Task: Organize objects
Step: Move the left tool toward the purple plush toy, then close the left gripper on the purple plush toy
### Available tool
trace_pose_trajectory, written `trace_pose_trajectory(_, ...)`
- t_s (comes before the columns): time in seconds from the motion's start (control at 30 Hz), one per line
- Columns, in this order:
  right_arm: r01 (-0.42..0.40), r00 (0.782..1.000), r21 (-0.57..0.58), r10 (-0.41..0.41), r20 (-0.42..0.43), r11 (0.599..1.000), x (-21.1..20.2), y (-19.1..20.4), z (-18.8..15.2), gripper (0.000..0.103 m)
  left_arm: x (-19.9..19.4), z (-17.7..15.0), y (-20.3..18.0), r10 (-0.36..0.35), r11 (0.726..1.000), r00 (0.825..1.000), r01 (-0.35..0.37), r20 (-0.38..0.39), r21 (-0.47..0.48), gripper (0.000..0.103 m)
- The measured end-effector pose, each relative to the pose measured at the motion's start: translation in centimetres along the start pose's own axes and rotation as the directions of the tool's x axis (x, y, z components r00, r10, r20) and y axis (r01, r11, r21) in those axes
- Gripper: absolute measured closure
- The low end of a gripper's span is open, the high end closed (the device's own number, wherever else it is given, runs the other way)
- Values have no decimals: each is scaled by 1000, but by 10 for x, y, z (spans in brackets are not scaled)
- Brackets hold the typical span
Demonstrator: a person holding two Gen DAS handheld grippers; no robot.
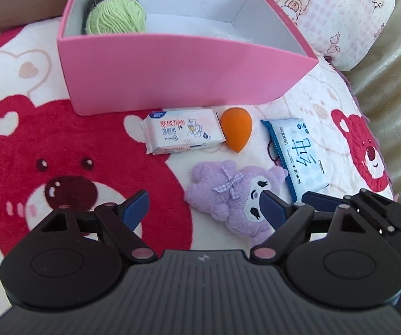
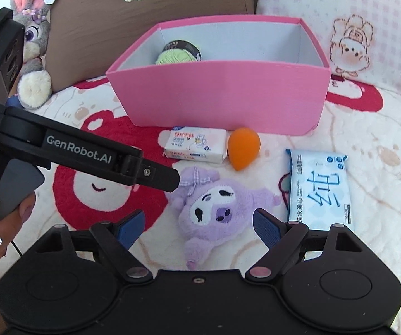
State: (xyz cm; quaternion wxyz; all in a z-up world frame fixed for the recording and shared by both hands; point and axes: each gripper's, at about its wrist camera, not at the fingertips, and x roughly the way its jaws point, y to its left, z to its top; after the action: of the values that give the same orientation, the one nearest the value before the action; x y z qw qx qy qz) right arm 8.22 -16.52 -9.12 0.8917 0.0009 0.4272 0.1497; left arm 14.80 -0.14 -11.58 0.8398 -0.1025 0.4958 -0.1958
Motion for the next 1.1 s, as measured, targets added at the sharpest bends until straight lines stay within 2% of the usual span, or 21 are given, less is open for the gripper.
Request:
trace_pose_trajectory(0.17,26,999,15,-25,-30,1000,16,-4,-7,16,22,-3,-1,8,1000,1000,-8,-20,6,17)
trace_pose_trajectory(0.3,78,996,-71,-80,-24,994,23,3,-13,16,32,-4,4,22,1000,1000,-22,-8,0,17)
trace_pose_trajectory(0.37,56,998,-82,-58,-27,995,22,5,-14,16,35,-4,6,22,1000,1000,-21,11,-18,17)
trace_pose_trajectory(0.47,-5,999,-26,4,-33,1000,21,1,-11,16,37,-4,6,0,1000,999,0,36,-15,17)
trace_pose_trajectory(0.57,4,1000,-22,-4,-30,1000,22,1,-9,16,38,-4,6,-20,1000,999,20,44,-12,20)
trace_pose_trajectory(0.6,3,999,-17,-3,-32,1000,23,0,-8,16,37,-4,6,-29,999,999,30,43,-18,23)
trace_pose_trajectory(0.7,-14,999,16,14,-48,1000,27,-5,-7,16,35,-4,8,-75,997,996,76,40,-31,43)
trace_pose_trajectory(0.73,-22,998,30,23,-57,999,28,-6,-7,16,36,-3,6,-91,995,995,92,38,-32,47)
trace_pose_trajectory(0.77,-26,997,40,29,-70,999,32,-6,-6,17,37,-3,4,-90,996,995,90,36,-26,47)
trace_pose_trajectory(0.83,-3,996,25,5,-88,1000,38,-2,-6,21,42,-5,-2,-68,998,997,68,35,-4,48)
trace_pose_trajectory(0.93,29,996,-1,-29,-79,1000,39,4,-5,28,38,-7,4,-103,994,995,104,17,-44,52)
trace_pose_trajectory(0.97,33,997,-4,-33,-70,999,37,3,-6,30,37,-6,7,-115,991,993,115,10,-65,52)
trace_pose_trajectory(1.03,46,997,-32,-48,-68,998,34,1,-8,39,39,-6,13,-141,979,990,136,-23,-150,54)
trace_pose_trajectory(1.1,54,996,-65,-59,-73,996,32,-1,-9,44,39,-8,11,-151,974,987,138,-62,-178,54)
